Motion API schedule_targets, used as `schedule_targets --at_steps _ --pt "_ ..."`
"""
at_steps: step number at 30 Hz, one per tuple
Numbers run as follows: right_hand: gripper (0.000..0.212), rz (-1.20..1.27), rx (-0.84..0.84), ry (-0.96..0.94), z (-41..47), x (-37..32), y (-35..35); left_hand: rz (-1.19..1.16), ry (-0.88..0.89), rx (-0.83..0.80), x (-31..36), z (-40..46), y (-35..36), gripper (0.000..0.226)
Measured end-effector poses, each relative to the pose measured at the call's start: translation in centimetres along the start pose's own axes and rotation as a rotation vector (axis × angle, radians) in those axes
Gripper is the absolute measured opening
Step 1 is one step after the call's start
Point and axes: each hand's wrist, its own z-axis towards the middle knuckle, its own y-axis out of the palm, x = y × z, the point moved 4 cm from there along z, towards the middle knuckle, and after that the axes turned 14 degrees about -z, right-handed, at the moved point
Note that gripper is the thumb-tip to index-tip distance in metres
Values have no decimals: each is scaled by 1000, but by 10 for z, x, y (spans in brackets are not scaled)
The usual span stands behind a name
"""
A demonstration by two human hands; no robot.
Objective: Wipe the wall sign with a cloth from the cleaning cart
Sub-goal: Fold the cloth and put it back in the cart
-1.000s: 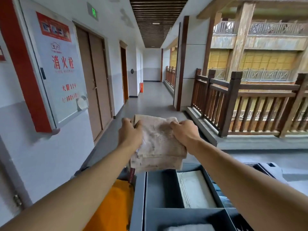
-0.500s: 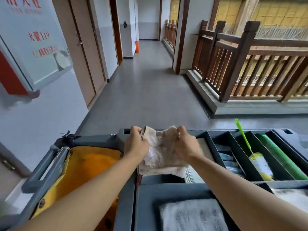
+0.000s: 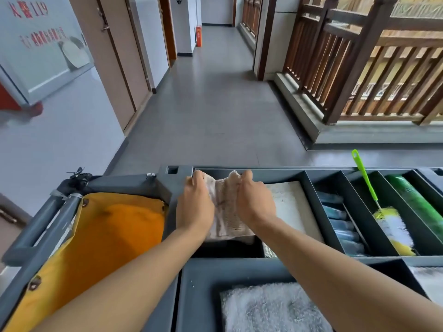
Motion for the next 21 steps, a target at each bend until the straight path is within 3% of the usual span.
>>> schedule_targets --at_steps 4,8,13,17,21 --pt "16 -95 33 -71 4 -5 12 26 76 -16 1 1 4 26" --pt "20 -133 59 -97 18 -1 43 75 209 -98 4 -5 13 48" --pt "26 -201 113 -239 9 1 38 419 389 -302 -3 -14 21 49" --pt "28 -352 42 -384 5 7 54 678 338 -520 -18 -19 32 71" --pt "53 -611 -51 -463 -2 10 71 835 284 -611 -24 -18 45 72"
